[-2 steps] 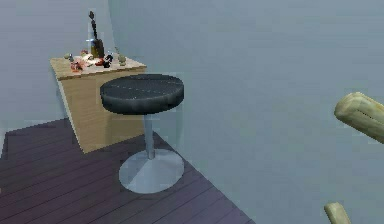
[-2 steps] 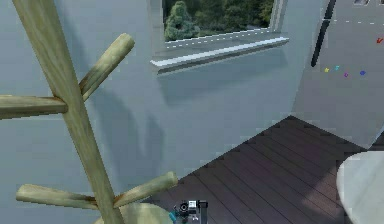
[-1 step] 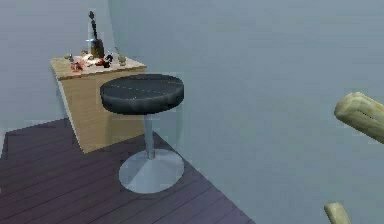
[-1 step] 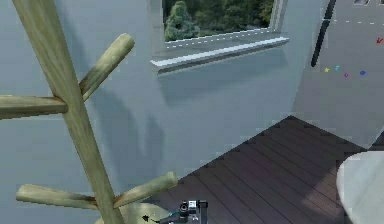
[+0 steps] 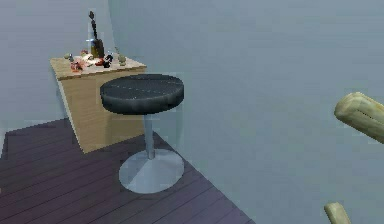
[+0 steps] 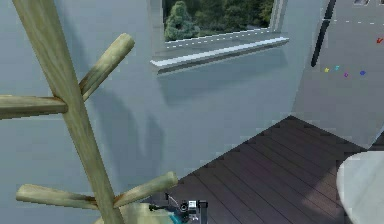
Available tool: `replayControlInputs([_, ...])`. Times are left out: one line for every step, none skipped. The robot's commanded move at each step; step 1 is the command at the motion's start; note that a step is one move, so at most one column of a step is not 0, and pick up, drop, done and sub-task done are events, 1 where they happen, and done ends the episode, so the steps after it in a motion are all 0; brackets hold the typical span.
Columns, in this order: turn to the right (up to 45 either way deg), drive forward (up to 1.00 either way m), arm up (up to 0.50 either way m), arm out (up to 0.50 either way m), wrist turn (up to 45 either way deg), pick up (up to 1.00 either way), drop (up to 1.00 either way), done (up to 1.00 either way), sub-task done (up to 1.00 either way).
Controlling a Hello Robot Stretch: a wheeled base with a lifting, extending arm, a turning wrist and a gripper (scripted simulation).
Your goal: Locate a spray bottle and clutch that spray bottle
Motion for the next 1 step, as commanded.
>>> replayControlInputs([0.0,0.00,0.00,0.00,24.0,0.00,0.00,0.00,0.00])
